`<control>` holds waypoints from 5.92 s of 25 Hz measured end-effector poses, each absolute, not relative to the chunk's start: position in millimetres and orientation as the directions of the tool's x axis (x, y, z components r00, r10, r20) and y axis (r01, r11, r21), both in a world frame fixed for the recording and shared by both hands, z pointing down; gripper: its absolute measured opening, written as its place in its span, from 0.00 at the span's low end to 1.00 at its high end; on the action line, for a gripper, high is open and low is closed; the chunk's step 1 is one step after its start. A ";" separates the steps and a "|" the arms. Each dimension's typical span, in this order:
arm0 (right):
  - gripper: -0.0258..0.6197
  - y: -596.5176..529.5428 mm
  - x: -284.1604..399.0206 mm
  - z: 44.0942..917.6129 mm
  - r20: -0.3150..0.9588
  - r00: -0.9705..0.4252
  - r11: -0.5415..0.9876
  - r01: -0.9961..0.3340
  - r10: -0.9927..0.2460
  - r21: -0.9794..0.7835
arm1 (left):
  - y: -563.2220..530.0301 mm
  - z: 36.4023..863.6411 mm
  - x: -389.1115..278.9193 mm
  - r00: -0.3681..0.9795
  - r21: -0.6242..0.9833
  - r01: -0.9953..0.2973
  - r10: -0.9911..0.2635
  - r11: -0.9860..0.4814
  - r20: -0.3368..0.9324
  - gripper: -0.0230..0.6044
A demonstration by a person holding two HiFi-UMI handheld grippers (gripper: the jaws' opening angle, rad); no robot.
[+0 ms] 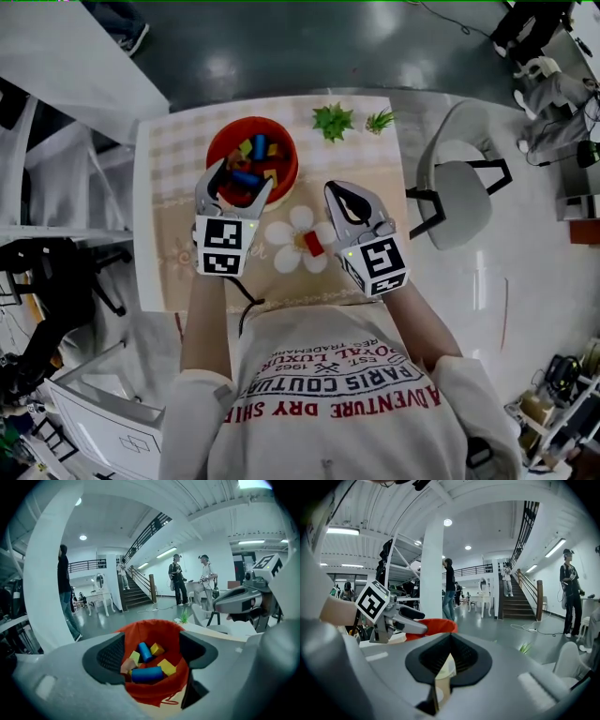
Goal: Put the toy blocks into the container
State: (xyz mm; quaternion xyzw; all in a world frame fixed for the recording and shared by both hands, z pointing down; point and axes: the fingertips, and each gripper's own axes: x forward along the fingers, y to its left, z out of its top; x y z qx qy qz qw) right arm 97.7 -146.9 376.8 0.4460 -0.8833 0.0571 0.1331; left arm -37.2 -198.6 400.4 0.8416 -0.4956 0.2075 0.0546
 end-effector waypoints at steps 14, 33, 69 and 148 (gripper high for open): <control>0.04 -103.3 131.4 417.9 0.339 -0.610 0.639 -0.768 -0.716 -0.033 | -98.4 412.4 39.7 0.528 -0.096 -0.811 -0.792 -0.578 0.308 0.63; 0.04 -84.1 168.8 504.4 0.440 -0.599 0.609 -0.781 -0.669 -0.136 | -51.6 573.5 100.7 0.611 -0.004 -0.644 -0.518 -0.765 0.599 0.64; 0.04 -119.0 109.0 392.3 0.288 -0.610 0.633 -0.774 -0.738 -0.017 | -105.1 416.6 32.6 0.593 -0.187 -0.699 -0.706 -0.690 0.386 0.56; 0.04 -89.2 256.0 488.8 0.470 -0.292 0.277 -0.955 -0.833 -0.104 | -108.8 597.8 173.5 0.686 0.074 -0.464 -0.306 -0.883 0.660 0.42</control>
